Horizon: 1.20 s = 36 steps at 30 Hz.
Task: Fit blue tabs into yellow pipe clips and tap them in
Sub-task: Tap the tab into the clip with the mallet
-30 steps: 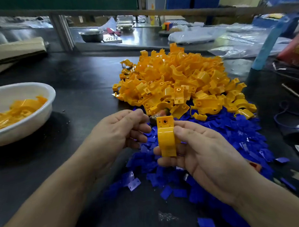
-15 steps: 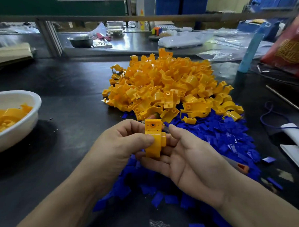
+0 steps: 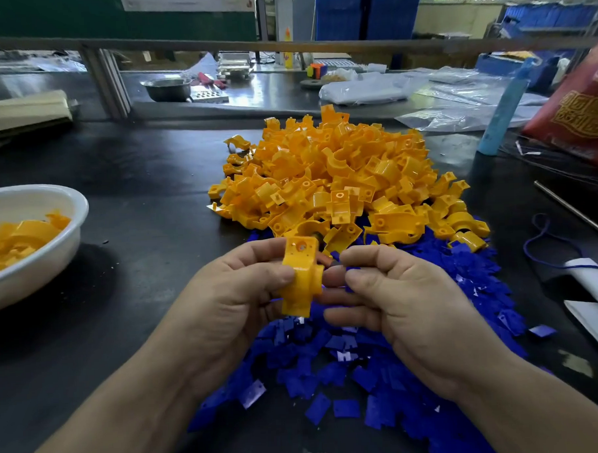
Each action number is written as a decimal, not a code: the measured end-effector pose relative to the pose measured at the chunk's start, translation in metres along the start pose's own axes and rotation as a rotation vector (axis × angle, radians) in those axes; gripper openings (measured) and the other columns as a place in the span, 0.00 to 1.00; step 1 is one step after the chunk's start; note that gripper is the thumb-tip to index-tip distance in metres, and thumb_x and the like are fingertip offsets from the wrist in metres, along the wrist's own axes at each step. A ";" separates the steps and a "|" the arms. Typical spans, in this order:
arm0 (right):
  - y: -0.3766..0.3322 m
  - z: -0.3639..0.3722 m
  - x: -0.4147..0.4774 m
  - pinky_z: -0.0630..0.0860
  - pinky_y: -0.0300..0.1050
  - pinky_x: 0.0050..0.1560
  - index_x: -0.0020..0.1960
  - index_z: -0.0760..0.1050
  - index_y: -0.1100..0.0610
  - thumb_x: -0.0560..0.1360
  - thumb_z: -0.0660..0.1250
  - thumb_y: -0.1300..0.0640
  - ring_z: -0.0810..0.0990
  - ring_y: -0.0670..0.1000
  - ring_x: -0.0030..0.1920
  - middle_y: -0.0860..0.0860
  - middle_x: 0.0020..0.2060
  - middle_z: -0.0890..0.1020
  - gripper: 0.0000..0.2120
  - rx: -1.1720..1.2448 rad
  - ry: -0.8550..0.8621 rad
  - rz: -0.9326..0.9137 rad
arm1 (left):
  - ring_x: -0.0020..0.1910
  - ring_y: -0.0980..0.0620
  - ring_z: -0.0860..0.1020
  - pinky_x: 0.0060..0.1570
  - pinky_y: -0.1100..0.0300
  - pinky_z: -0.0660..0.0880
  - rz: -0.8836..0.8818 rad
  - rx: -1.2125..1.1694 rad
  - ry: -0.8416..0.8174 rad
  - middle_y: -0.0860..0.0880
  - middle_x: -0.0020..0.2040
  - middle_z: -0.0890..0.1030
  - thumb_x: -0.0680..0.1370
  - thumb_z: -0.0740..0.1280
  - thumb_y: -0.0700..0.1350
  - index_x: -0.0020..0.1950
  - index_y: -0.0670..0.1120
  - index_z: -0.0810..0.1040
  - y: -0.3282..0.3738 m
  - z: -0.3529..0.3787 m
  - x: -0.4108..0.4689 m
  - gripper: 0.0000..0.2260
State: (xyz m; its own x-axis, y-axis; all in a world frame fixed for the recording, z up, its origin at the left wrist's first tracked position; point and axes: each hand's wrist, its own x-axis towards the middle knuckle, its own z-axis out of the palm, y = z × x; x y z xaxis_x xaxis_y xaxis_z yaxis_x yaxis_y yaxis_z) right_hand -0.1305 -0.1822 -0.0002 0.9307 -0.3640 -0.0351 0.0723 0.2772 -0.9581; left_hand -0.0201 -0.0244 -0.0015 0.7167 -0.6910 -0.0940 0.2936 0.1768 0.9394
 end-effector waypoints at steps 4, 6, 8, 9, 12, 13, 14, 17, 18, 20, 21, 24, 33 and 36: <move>-0.005 -0.001 -0.005 0.82 0.42 0.44 0.47 0.81 0.50 0.77 0.63 0.61 0.84 0.48 0.47 0.48 0.47 0.84 0.10 -0.315 0.058 -0.121 | 0.41 0.48 0.83 0.39 0.57 0.81 -0.008 0.027 -0.040 0.40 0.49 0.85 0.67 0.69 0.38 0.58 0.41 0.80 -0.002 0.006 -0.003 0.19; -0.008 -0.005 -0.006 0.77 0.32 0.43 0.47 0.80 0.44 0.76 0.66 0.55 0.81 0.39 0.45 0.39 0.45 0.82 0.07 -0.614 0.152 -0.221 | 0.41 0.47 0.83 0.40 0.57 0.81 -0.017 0.025 -0.035 0.40 0.50 0.85 0.66 0.69 0.37 0.59 0.41 0.80 -0.004 0.008 -0.003 0.21; -0.013 -0.006 -0.007 0.72 0.25 0.41 0.47 0.79 0.42 0.75 0.67 0.53 0.78 0.35 0.43 0.35 0.43 0.79 0.06 -0.754 0.201 -0.307 | 0.40 0.46 0.81 0.38 0.57 0.81 -0.041 -0.002 -0.036 0.40 0.48 0.83 0.65 0.71 0.36 0.61 0.41 0.79 -0.005 0.010 -0.004 0.23; -0.014 -0.006 -0.007 0.72 0.26 0.39 0.46 0.79 0.42 0.75 0.66 0.53 0.78 0.37 0.41 0.36 0.42 0.80 0.06 -0.750 0.197 -0.328 | 0.39 0.47 0.81 0.36 0.58 0.80 -0.048 -0.011 -0.039 0.40 0.45 0.81 0.65 0.71 0.35 0.62 0.41 0.79 -0.005 0.011 -0.005 0.24; -0.017 -0.004 -0.009 0.78 0.37 0.34 0.44 0.79 0.45 0.76 0.65 0.56 0.80 0.46 0.34 0.48 0.35 0.82 0.07 -0.550 0.118 -0.309 | 0.41 0.42 0.82 0.41 0.51 0.81 -0.041 0.049 -0.032 0.36 0.45 0.80 0.65 0.72 0.36 0.58 0.46 0.82 -0.008 0.014 -0.006 0.21; -0.017 -0.002 -0.010 0.79 0.40 0.34 0.44 0.78 0.46 0.76 0.65 0.57 0.81 0.49 0.33 0.51 0.35 0.82 0.07 -0.482 0.081 -0.294 | 0.45 0.38 0.82 0.47 0.44 0.79 -0.029 0.086 -0.016 0.34 0.47 0.81 0.65 0.72 0.37 0.54 0.49 0.84 -0.009 0.016 -0.006 0.19; -0.016 0.000 -0.011 0.80 0.42 0.34 0.44 0.78 0.46 0.76 0.65 0.57 0.82 0.51 0.34 0.53 0.34 0.82 0.07 -0.449 0.046 -0.293 | 0.47 0.36 0.82 0.51 0.40 0.77 -0.013 0.108 -0.002 0.35 0.48 0.82 0.64 0.72 0.37 0.51 0.50 0.84 -0.011 0.018 -0.007 0.17; -0.014 0.003 -0.013 0.81 0.43 0.36 0.45 0.78 0.47 0.76 0.66 0.57 0.83 0.52 0.34 0.53 0.35 0.83 0.05 -0.511 0.006 -0.352 | 0.44 0.42 0.82 0.50 0.46 0.77 0.014 0.102 -0.005 0.40 0.45 0.84 0.64 0.73 0.37 0.52 0.50 0.83 -0.015 0.020 -0.006 0.17; -0.014 0.004 -0.014 0.80 0.41 0.35 0.46 0.78 0.47 0.76 0.66 0.57 0.83 0.51 0.34 0.52 0.35 0.83 0.05 -0.545 0.013 -0.377 | 0.44 0.43 0.83 0.50 0.49 0.78 0.019 0.101 -0.014 0.40 0.45 0.84 0.65 0.73 0.37 0.56 0.49 0.81 -0.016 0.020 -0.006 0.20; -0.013 0.005 -0.016 0.79 0.36 0.35 0.45 0.78 0.46 0.75 0.67 0.56 0.83 0.48 0.35 0.49 0.36 0.83 0.05 -0.629 0.035 -0.421 | 0.45 0.43 0.83 0.48 0.53 0.79 0.030 0.107 -0.031 0.40 0.46 0.84 0.65 0.74 0.38 0.60 0.50 0.80 -0.016 0.019 -0.006 0.24; -0.012 0.006 -0.016 0.78 0.34 0.35 0.46 0.78 0.46 0.75 0.67 0.56 0.82 0.47 0.37 0.47 0.37 0.82 0.05 -0.678 0.044 -0.440 | 0.45 0.45 0.84 0.46 0.56 0.79 0.036 0.105 -0.040 0.41 0.45 0.84 0.65 0.75 0.38 0.59 0.51 0.81 -0.016 0.020 -0.006 0.23; -0.010 0.008 -0.016 0.75 0.31 0.40 0.45 0.78 0.46 0.74 0.67 0.54 0.79 0.44 0.44 0.42 0.40 0.79 0.03 -0.831 0.067 -0.509 | 0.40 0.51 0.84 0.37 0.64 0.78 0.045 0.089 -0.064 0.47 0.41 0.85 0.65 0.75 0.39 0.52 0.54 0.84 -0.016 0.022 -0.007 0.18; -0.010 0.002 -0.011 0.80 0.42 0.43 0.46 0.78 0.44 0.71 0.67 0.46 0.81 0.47 0.44 0.45 0.43 0.81 0.06 -0.713 0.073 -0.359 | 0.46 0.46 0.85 0.39 0.59 0.78 0.065 0.086 -0.076 0.44 0.48 0.85 0.65 0.75 0.51 0.52 0.55 0.83 -0.019 0.023 -0.009 0.16; -0.009 0.001 -0.009 0.82 0.46 0.42 0.47 0.78 0.46 0.68 0.68 0.46 0.83 0.49 0.42 0.48 0.42 0.83 0.09 -0.555 0.045 -0.275 | 0.46 0.47 0.85 0.37 0.62 0.79 0.052 0.093 -0.103 0.45 0.48 0.86 0.67 0.75 0.52 0.51 0.55 0.84 -0.018 0.023 -0.010 0.13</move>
State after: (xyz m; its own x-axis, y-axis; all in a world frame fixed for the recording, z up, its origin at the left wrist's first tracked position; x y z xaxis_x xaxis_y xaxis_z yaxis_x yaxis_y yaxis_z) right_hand -0.1391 -0.1811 0.0092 0.8877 -0.3968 0.2337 0.0991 -0.3311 -0.9384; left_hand -0.0470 -0.0373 -0.0101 0.6592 -0.7518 -0.0146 0.1948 0.1520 0.9690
